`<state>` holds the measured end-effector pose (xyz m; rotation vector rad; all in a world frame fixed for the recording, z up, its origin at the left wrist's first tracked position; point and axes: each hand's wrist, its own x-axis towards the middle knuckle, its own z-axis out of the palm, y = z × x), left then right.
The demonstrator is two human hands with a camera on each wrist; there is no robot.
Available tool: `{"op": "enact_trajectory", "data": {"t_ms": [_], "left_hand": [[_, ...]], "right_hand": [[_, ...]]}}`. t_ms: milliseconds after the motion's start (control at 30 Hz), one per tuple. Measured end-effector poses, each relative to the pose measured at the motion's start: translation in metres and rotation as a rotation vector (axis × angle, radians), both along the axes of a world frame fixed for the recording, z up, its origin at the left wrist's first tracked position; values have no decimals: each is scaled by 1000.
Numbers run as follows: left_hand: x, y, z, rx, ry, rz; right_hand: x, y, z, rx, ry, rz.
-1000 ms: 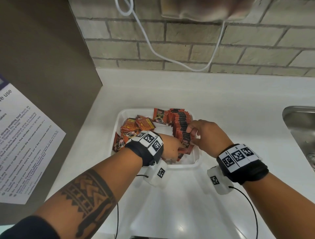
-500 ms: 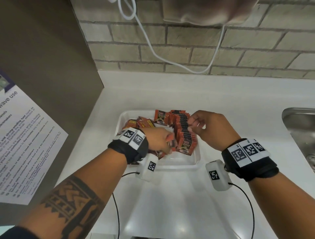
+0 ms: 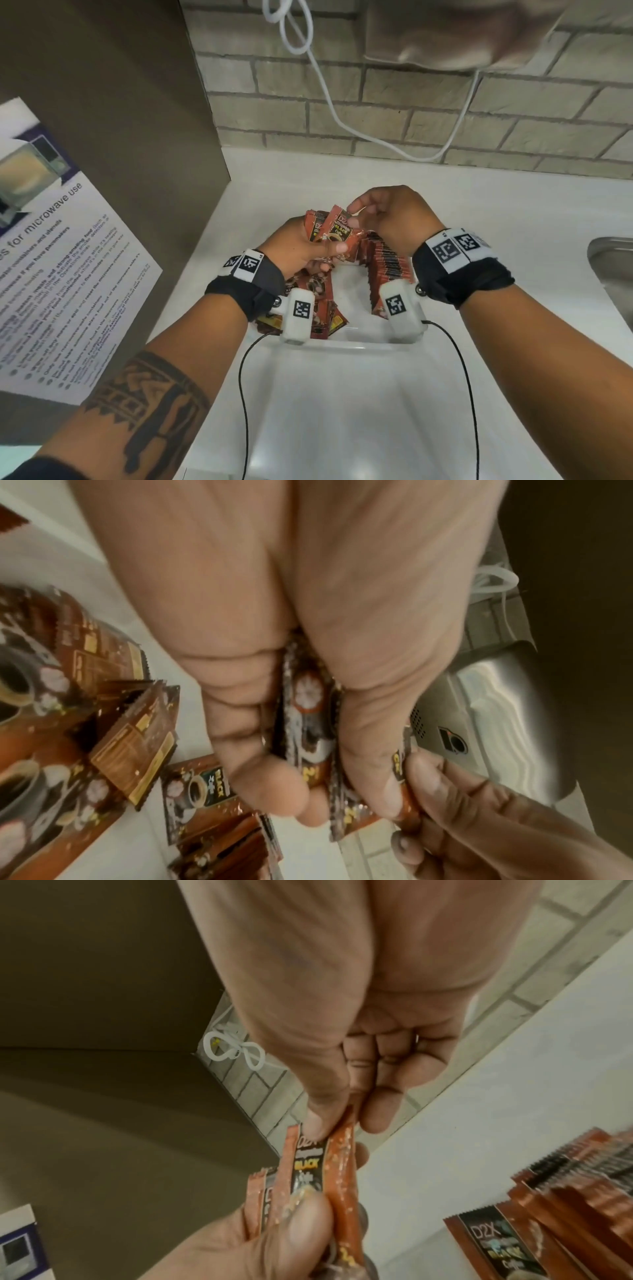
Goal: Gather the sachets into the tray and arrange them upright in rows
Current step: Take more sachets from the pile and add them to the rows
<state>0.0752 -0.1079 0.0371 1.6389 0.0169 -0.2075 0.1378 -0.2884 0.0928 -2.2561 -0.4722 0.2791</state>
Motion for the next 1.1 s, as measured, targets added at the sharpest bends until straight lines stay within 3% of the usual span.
{"op": "enact_trajectory", "data": {"t_ms": [100, 200, 333, 433, 633, 800, 933, 1100], "left_hand": [[7, 9, -8, 85, 27, 67], [13, 18, -19, 361, 135, 17], [19, 9, -27, 890, 181, -239], [28, -4, -29, 1113, 131, -353], [43, -23, -28, 1304, 133, -575], [45, -25, -29, 1415, 151, -687], [47, -18, -32, 1481, 201, -672], [48, -25, -22, 1386, 227, -643]], "right_hand": [[11, 10, 3, -61, -35, -19], [22, 15, 1, -154, -137, -42], [36, 22, -16, -388, -175, -53], [45, 36, -36, -666, -227, -40], [54, 55, -59, -904, -233, -65], [59, 58, -67, -933, -187, -15], [63, 58, -72, -959, -181, 34], [64, 61, -73, -947, -210, 50]]}}
